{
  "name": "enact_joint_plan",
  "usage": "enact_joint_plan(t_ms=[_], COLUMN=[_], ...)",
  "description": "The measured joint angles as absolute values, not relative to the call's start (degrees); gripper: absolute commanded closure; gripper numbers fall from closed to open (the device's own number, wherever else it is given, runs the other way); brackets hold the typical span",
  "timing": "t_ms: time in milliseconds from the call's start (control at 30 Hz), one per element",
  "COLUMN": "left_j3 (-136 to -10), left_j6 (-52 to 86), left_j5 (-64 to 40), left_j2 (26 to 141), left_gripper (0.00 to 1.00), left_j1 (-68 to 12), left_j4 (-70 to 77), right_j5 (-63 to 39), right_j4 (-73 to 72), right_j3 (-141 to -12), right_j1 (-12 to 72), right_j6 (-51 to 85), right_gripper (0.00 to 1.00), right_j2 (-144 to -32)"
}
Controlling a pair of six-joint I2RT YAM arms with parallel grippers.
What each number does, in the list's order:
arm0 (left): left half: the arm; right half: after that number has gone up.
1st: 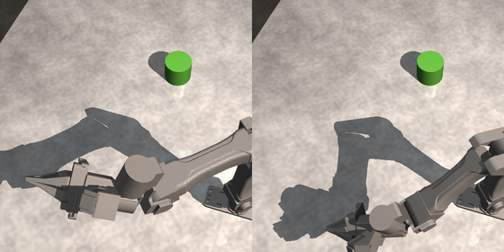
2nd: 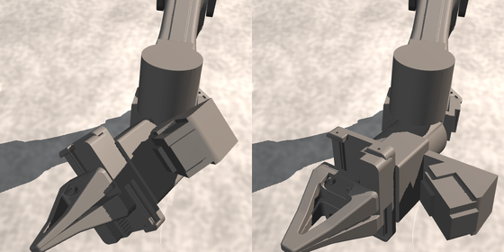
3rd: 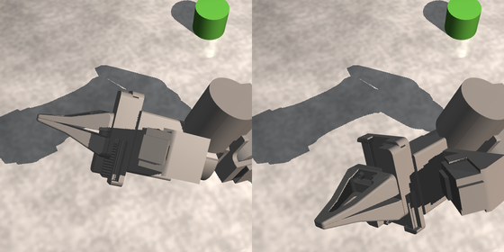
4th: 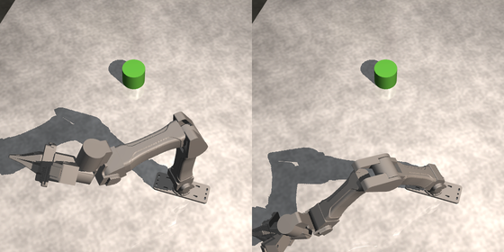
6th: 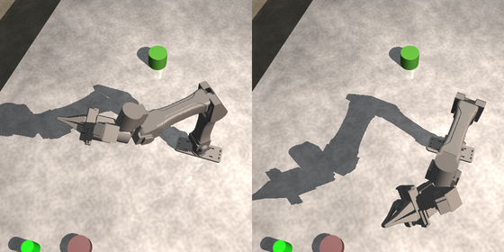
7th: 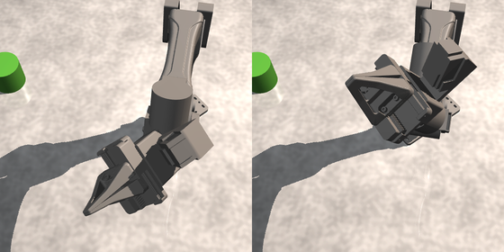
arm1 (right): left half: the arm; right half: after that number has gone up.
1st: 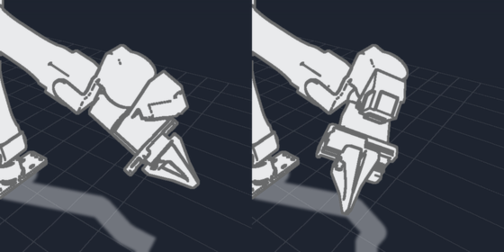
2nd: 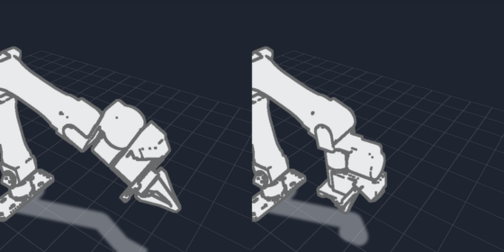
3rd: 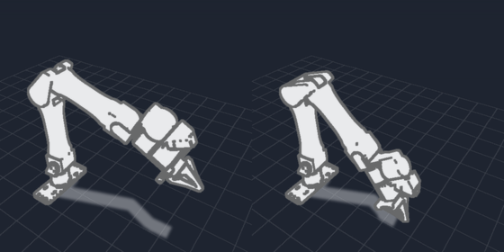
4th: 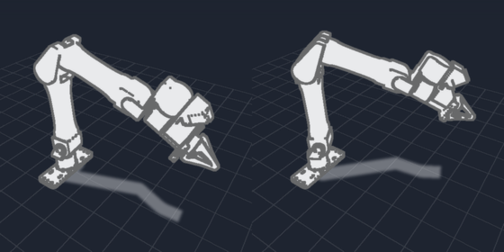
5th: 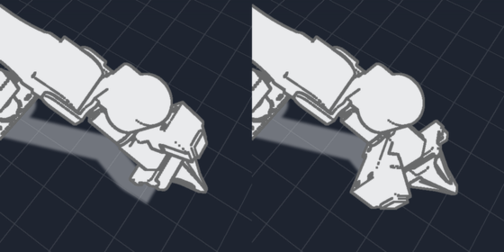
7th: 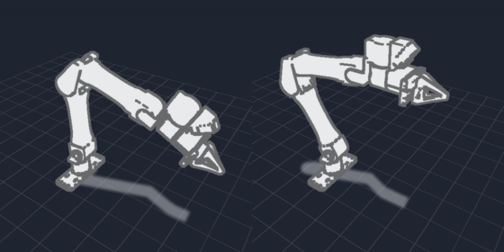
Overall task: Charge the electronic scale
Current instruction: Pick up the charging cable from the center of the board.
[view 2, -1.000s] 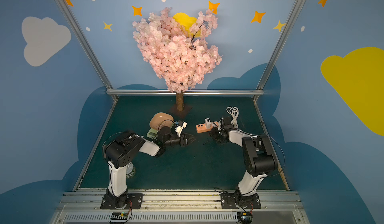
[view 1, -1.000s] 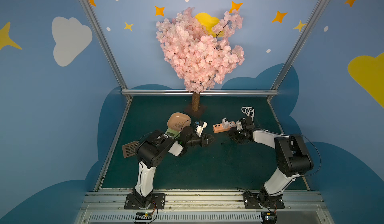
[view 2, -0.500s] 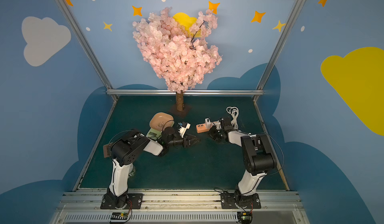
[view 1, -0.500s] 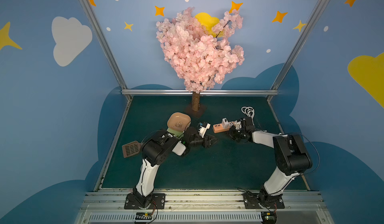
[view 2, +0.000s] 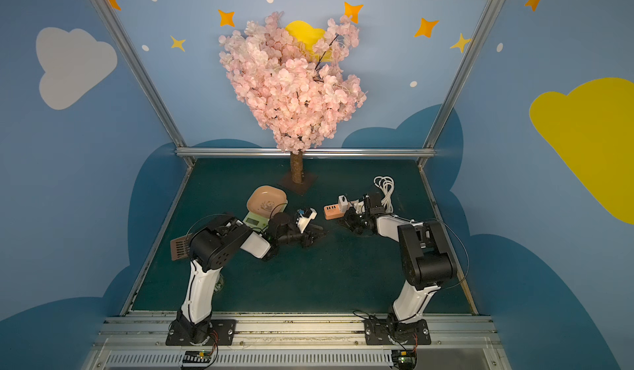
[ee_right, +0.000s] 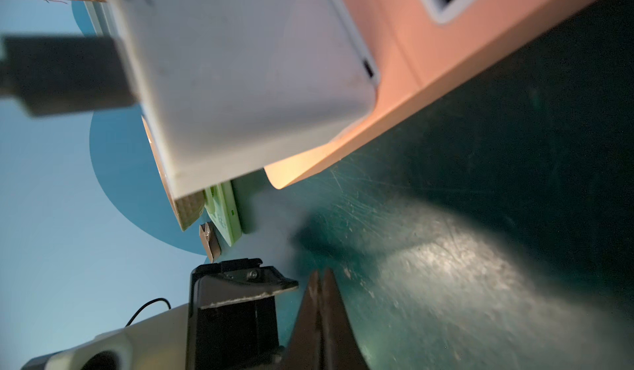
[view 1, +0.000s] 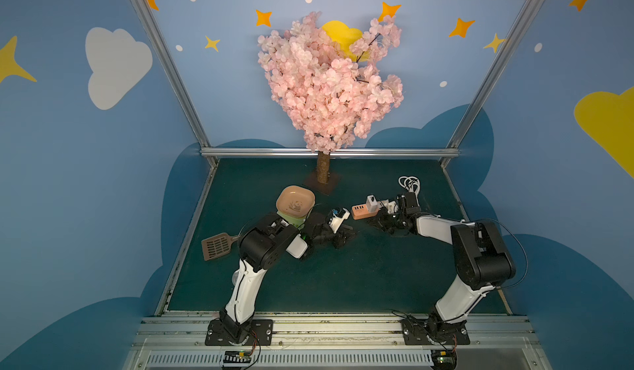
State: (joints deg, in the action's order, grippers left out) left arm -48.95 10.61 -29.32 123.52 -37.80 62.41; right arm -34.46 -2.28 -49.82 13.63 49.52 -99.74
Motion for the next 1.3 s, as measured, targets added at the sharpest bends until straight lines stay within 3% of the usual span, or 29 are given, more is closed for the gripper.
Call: enact_joint_plan(t_ms=[200,567,900,1133,1300], left_j3=[-48.9,-48.4,-48.1,-47.9,-47.7], left_j6=[8.9,7.9,7.7,7.5,7.5], left_j5=[-30.1,-30.3,-30.5,-31.1,-31.6], left_j2=[124.9,124.9,124.9,124.9,124.9], left_gripper=[0.71,0.71,0.77,0.88,0.89], left_j1=[-38.2,-38.3,-38.4,-38.4,-38.4], left_j4=[63.5,66.9,67.9,68.4,69.3], right_j5=[-35.2,-35.8,-36.1,-36.1,-36.2], right_j4=[-2.1,-2.0,-1.4,-0.2,0.4], right_j3=[-50.3,-50.4,-50.6,-51.1,-51.5], right_j1=[13.6,13.6,13.6,13.3,13.2], right_j6=[49.8,50.1,49.9,49.1,47.8], right_gripper=[1.00,1.00,1.00,1.00,0.73], right_j2=[-99.7,-99.7,-99.7,-99.7,-99.7])
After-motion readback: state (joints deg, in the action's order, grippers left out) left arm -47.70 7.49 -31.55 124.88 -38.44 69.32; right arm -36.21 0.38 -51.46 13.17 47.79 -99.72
